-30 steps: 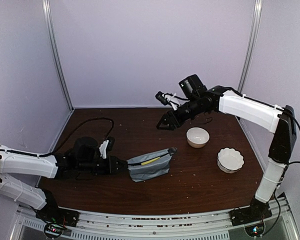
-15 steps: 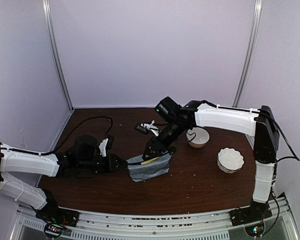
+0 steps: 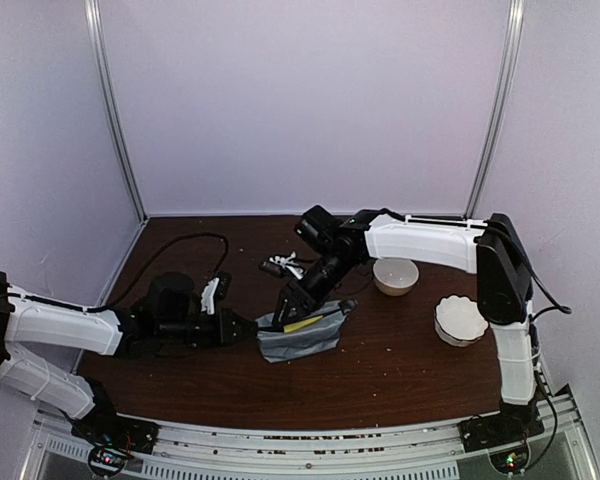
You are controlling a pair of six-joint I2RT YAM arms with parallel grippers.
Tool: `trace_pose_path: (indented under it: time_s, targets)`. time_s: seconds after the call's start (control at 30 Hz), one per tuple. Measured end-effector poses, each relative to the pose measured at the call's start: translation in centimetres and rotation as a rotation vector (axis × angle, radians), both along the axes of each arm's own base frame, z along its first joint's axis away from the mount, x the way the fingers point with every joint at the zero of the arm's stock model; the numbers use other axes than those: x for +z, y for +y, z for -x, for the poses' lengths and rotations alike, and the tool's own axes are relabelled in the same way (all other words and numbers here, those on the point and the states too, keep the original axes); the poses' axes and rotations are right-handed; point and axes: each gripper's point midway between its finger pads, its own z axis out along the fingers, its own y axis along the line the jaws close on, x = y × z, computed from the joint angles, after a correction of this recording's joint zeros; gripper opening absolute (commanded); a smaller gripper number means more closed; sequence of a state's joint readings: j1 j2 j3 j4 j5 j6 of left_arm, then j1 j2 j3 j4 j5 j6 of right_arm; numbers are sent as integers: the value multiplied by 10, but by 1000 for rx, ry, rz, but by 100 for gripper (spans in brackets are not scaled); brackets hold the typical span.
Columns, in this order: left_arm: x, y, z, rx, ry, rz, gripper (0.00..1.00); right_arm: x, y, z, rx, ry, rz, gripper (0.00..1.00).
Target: Sort the hair-cutting tools
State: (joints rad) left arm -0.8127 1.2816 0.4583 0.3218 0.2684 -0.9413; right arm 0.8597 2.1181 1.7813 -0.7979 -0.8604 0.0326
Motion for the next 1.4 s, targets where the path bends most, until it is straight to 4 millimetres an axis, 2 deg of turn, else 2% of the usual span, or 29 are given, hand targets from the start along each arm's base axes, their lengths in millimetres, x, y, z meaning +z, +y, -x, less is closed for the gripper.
trace_pose_path:
  time_s: [0.5,0.8,0.97,1.4]
  targets:
    - [1,-9,3,-43,-22,64,0,-7,7,8,-2,86,0,49]
    - [2,-10,5,-52,-19,77,0,-20,11,13,1,135,19,50]
    - [4,-11,5,-55,-22,82,0,-14,16,13,2,146,0,49]
    - [4,-11,4,-55,-22,87,0,-1,23,15,13,176,-51,33]
